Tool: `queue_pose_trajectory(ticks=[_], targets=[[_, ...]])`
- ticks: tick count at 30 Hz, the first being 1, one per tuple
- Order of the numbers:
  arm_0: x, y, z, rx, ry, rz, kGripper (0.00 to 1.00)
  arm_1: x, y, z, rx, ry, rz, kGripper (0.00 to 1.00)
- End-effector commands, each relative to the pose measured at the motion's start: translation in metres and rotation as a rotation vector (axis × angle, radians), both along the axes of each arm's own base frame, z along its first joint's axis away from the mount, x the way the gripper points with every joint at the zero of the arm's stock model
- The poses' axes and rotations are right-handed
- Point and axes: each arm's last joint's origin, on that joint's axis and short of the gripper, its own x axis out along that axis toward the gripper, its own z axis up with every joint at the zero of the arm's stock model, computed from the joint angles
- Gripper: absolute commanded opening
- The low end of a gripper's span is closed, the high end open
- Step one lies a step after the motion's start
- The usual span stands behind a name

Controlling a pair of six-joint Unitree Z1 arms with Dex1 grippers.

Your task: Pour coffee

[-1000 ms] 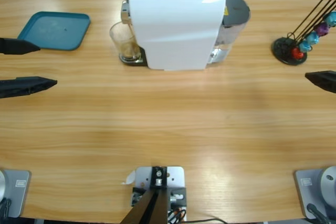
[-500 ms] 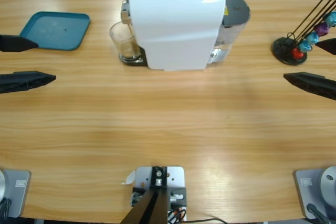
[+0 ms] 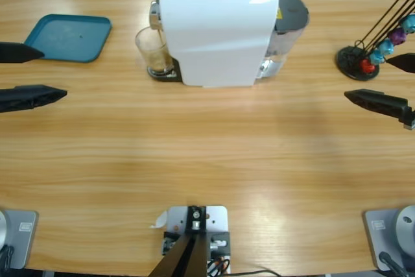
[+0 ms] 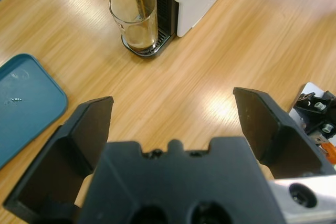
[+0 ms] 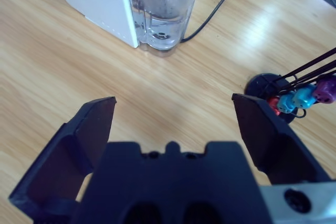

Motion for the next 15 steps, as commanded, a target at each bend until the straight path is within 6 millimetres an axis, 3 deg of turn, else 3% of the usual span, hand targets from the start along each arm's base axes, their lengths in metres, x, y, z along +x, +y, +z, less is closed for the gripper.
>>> queue_pose_trajectory(ticks=[1, 10, 15], targets=[[-0.006, 0.006, -0.018, 0.021, 0.014, 0.021, 1.000, -0.003, 0.001, -0.001, 0.007, 0.028, 0.019, 1.000], [-0.012, 0.010, -0.017, 0.009, -0.004, 0.022, 1.000, 0.001, 0.006, 0.004, 0.005, 0.091, 0.033, 1.000], [-0.011, 0.009, -0.019, 0.011, -0.001, 0.024, 1.000, -0.007, 0.000, -0.013, 0.106, 0.021, 0.018, 1.000]])
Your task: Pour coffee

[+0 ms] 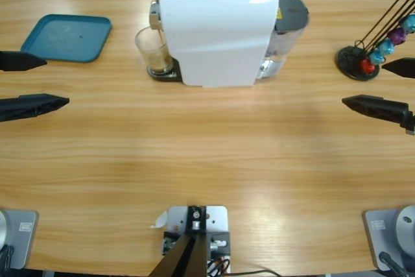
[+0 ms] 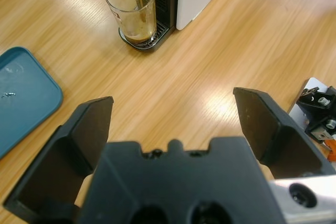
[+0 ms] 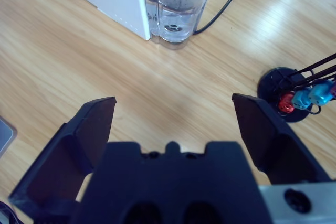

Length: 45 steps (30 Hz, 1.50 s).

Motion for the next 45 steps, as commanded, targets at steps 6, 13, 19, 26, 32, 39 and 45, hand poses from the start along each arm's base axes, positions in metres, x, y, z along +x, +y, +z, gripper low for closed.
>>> queue_pose_trajectory(ticks=[6, 13, 19, 26, 32, 39, 45], targets=[[-0.007, 0.006, -0.008, 0.007, -0.008, 0.022, 1.000, -0.007, -0.003, -0.020, 0.131, -0.062, -0.007, 1.000], [-0.004, 0.005, -0.014, 0.027, 0.016, 0.027, 1.000, -0.006, -0.001, -0.020, 0.161, -0.031, -0.007, 1.000], [-0.008, 0.008, -0.018, 0.029, 0.007, 0.036, 1.000, -0.010, -0.003, -0.017, 0.177, -0.039, -0.005, 1.000], [-0.007, 0.007, -0.014, -0.012, 0.020, 0.073, 1.000, -0.003, 0.000, -0.012, 0.183, -0.005, -0.076, 1.000], [-0.012, 0.010, -0.012, -0.060, 0.023, 0.097, 1.000, -0.004, -0.006, -0.010, 0.141, -0.053, -0.146, 1.000], [-0.024, 0.015, -0.015, -0.140, -0.027, 0.080, 1.000, -0.002, -0.007, -0.009, 0.135, -0.062, -0.171, 1.000], [-0.024, 0.010, -0.019, -0.150, -0.013, 0.030, 1.000, -0.003, -0.006, -0.011, 0.150, -0.055, -0.166, 1.000]])
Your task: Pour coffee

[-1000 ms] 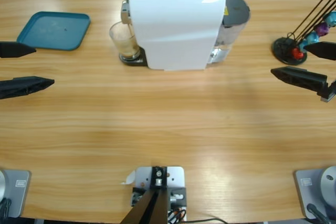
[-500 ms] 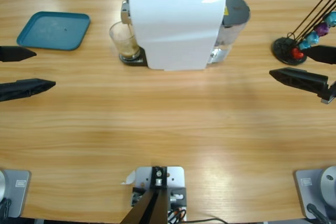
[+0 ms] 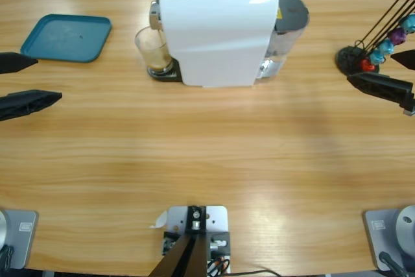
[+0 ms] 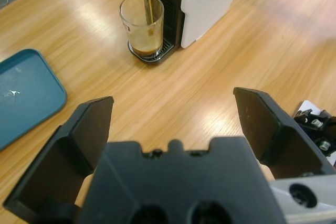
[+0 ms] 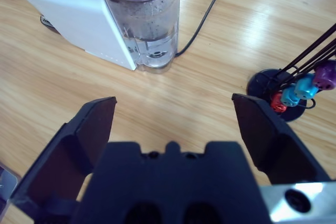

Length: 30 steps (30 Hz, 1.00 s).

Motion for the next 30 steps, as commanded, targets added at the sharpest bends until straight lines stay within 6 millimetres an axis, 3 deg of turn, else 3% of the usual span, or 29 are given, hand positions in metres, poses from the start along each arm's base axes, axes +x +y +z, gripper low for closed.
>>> queue_pose_trajectory(ticks=[1, 30], targets=[[-0.010, 0.001, -0.011, -0.035, 0.015, -0.054, 1.000, -0.001, 0.001, -0.002, 0.015, 0.016, 0.003, 1.000], [-0.007, -0.001, -0.017, -0.020, 0.020, -0.043, 1.000, -0.009, 0.002, -0.003, 0.071, 0.043, 0.117, 1.000]])
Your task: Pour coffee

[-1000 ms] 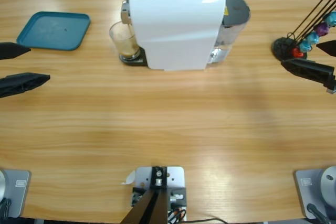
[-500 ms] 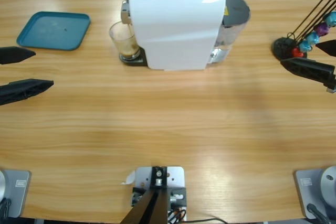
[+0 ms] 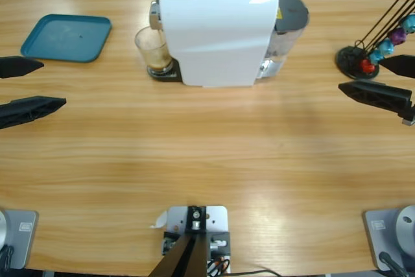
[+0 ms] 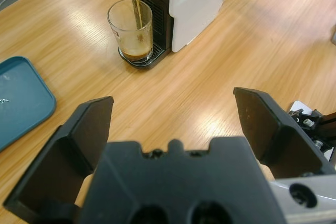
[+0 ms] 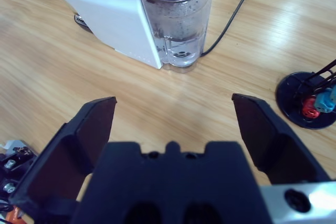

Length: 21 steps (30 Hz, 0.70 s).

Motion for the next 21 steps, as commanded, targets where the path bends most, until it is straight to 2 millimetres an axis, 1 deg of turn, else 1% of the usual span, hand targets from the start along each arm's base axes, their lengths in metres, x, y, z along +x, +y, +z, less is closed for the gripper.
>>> queue_pose_trajectory(ticks=[1, 10, 15, 21], targets=[[-0.0027, 0.0008, -0.0106, 0.013, 0.026, -0.001, 1.000, -0.0047, -0.0013, -0.0060, 0.000, 0.014, 0.025, 1.000], [-0.0061, 0.0036, -0.0119, 0.007, 0.029, 0.017, 1.000, -0.0064, -0.0028, -0.0046, 0.008, 0.008, 0.022, 1.000], [0.0007, 0.0014, -0.0104, 0.030, 0.023, 0.049, 1.000, -0.0070, -0.0032, -0.0045, 0.010, 0.006, 0.022, 1.000], [-0.0063, 0.0055, -0.0104, 0.013, 0.011, 0.046, 1.000, -0.0066, -0.0037, -0.0070, 0.000, -0.006, 0.019, 1.000]])
